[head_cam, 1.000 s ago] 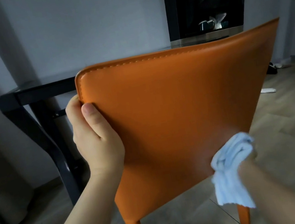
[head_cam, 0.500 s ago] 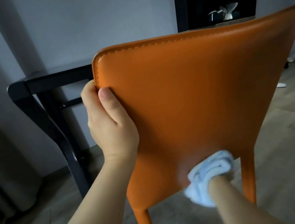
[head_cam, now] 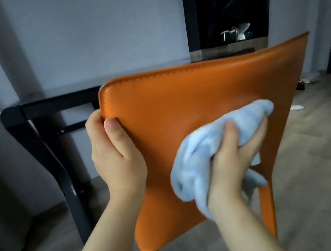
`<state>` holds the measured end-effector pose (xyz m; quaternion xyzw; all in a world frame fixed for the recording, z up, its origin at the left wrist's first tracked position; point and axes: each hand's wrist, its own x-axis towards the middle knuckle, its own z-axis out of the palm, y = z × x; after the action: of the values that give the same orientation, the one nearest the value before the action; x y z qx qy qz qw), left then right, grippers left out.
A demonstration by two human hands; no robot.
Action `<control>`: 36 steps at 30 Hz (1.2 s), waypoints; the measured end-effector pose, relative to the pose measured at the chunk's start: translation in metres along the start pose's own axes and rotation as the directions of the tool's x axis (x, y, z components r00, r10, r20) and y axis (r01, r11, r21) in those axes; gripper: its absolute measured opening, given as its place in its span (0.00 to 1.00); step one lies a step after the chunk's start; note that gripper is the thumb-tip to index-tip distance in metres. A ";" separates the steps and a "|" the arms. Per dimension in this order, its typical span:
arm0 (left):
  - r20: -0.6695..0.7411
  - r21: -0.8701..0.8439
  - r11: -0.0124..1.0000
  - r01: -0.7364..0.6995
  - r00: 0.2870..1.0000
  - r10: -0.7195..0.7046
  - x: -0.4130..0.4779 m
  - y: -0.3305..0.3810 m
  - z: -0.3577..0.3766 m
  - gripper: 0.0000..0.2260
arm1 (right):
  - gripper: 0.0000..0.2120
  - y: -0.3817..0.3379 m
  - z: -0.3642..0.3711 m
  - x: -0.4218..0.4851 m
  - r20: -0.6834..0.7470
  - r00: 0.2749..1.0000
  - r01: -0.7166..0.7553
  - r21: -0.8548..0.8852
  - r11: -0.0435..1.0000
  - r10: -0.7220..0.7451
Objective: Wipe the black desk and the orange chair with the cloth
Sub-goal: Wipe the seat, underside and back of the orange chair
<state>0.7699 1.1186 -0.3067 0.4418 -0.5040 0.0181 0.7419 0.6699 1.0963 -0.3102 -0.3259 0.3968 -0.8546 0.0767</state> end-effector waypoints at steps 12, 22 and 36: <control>-0.006 -0.006 1.000 0.028 1.000 -0.028 0.001 -0.001 0.002 0.18 | 0.18 0.007 -0.039 0.024 0.057 0.961 0.278 -0.167 0.946 -0.272; -0.003 -0.004 1.000 0.006 1.000 -0.006 0.001 0.001 0.003 0.16 | 0.24 -0.014 -0.036 0.060 0.462 0.418 0.901 -0.320 0.292 -0.782; 0.161 -0.111 0.978 0.179 0.974 -0.160 0.007 0.010 -0.013 0.11 | 0.22 -0.104 0.011 0.018 0.671 0.503 0.851 -0.278 0.445 -0.544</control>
<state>0.7774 1.1306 -0.2964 0.4361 -0.5194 -0.1106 0.7265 0.6757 1.1527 -0.2202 -0.6740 0.4230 -0.5235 -0.3043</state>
